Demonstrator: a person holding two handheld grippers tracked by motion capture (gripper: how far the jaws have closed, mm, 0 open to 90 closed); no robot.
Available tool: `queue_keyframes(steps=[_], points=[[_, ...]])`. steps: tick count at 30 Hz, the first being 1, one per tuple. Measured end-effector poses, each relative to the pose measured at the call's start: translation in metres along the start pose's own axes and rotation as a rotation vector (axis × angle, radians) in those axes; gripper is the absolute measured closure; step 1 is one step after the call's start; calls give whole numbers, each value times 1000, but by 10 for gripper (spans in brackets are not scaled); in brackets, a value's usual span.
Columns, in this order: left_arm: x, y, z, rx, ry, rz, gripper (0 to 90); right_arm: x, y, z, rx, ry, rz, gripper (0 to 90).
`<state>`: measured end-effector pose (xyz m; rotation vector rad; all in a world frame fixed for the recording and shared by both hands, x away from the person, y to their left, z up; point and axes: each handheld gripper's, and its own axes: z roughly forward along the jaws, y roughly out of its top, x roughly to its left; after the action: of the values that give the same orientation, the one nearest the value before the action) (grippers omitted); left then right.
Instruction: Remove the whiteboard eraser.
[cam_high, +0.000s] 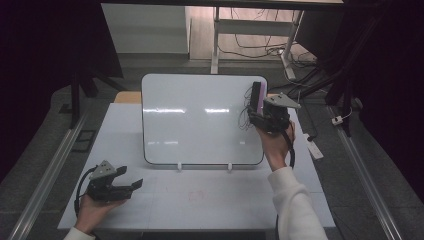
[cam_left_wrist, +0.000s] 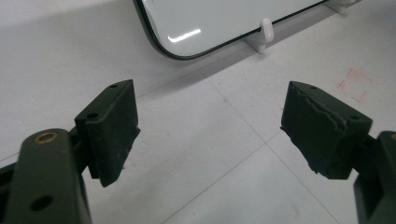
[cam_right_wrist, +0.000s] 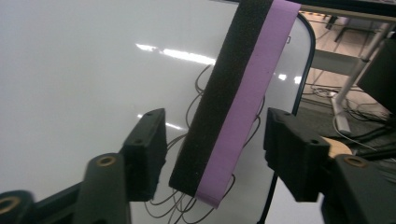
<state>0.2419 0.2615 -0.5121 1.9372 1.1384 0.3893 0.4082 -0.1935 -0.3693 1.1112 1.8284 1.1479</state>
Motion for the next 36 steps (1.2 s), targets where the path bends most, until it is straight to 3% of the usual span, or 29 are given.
queue_keyframes(steps=[14, 18, 25, 30, 36], points=[[1, -1, -1, -3, 6, -1, 196, 5, 3, 6, 17, -63, 52, 551], [1, -1, -1, -3, 6, -2, 196, 8, 4, 6, 21, -85, 106, 594], [2, -1, -1, -5, 9, -4, 196, 8, 3, 2, 4, -106, 137, 628], [2, -2, -2, -6, 9, -5, 196, 10, 6, -8, -45, -100, 118, 638], [2, -2, -3, -7, 12, -3, 196, 12, 5, -18, -55, -79, 86, 641]])
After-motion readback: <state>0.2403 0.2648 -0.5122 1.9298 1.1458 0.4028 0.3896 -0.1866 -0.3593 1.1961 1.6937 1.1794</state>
